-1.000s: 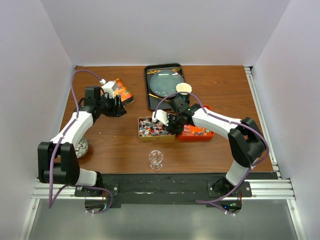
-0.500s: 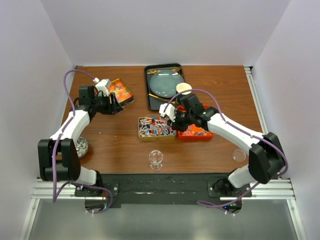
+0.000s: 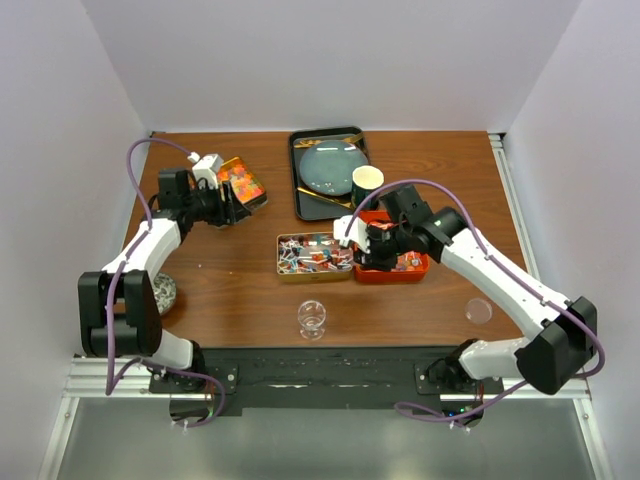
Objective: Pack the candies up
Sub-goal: Place the fake candies in the packing bottle.
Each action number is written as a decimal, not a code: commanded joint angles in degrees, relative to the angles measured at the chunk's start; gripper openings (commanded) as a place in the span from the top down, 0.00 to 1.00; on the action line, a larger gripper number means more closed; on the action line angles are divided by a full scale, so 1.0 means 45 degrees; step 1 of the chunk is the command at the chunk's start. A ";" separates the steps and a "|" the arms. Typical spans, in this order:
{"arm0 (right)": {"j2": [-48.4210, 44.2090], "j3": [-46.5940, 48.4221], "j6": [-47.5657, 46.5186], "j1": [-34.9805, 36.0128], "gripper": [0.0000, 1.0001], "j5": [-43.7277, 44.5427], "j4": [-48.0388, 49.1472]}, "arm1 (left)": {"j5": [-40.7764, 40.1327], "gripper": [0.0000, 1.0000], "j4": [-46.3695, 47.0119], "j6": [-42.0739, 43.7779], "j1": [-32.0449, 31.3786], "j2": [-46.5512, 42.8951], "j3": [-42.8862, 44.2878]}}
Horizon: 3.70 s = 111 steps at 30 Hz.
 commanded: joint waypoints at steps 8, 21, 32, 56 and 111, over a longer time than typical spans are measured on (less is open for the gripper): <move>0.0031 0.2560 -0.4080 0.0697 1.00 0.1405 -0.6098 | 0.0385 0.45 0.1174 -0.0365 0.0064 0.0009 0.0013; 0.1105 0.3731 -0.3163 0.2474 1.00 0.3515 -0.6550 | 0.0171 0.45 0.1096 -0.0502 0.0064 -0.0441 -0.0222; 0.1653 0.4376 -0.3065 0.3627 1.00 0.5216 -0.7038 | 0.0034 0.45 0.1486 -0.0717 0.0084 -0.1124 -0.0925; 0.2278 0.4885 -0.2850 0.5366 1.00 0.7715 -0.7741 | -0.0240 0.45 0.1271 -0.0697 0.0084 -0.2784 -0.1843; 0.2005 0.5432 -0.3143 0.6304 1.00 0.9551 -0.8758 | 0.0072 0.46 0.2033 -0.1381 0.0103 -0.2902 -0.2351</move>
